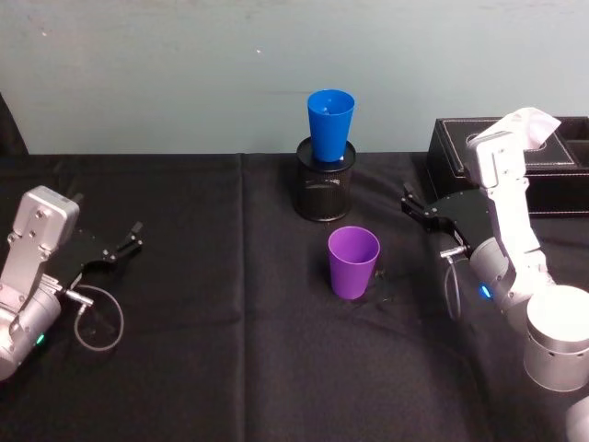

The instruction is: Pick up one cup with a gripper and tap it against the other cup.

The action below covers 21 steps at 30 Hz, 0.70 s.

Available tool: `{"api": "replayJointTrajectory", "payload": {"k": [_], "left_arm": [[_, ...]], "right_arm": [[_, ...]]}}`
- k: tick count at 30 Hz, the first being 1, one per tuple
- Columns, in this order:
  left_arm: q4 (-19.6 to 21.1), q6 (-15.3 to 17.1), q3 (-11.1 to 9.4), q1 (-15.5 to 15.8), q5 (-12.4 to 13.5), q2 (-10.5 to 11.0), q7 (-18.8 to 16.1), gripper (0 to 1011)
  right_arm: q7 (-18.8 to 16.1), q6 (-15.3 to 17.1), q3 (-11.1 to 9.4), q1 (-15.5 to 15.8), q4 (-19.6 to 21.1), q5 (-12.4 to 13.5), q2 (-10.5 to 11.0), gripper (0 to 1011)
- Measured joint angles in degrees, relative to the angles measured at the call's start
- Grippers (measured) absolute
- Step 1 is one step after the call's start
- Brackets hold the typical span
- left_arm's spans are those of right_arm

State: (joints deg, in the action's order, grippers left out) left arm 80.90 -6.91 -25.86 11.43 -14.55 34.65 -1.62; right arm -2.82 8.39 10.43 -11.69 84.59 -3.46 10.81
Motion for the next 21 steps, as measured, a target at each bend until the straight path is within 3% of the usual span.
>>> {"api": "replayJointTrajectory", "payload": {"k": [21], "left_arm": [[0.00,0.00,0.00,0.00,0.00,0.00,0.00,1000]], "right_arm": [[-0.01,0.00,0.04,-0.01,-0.02,-0.04,0.03,1003]]}}
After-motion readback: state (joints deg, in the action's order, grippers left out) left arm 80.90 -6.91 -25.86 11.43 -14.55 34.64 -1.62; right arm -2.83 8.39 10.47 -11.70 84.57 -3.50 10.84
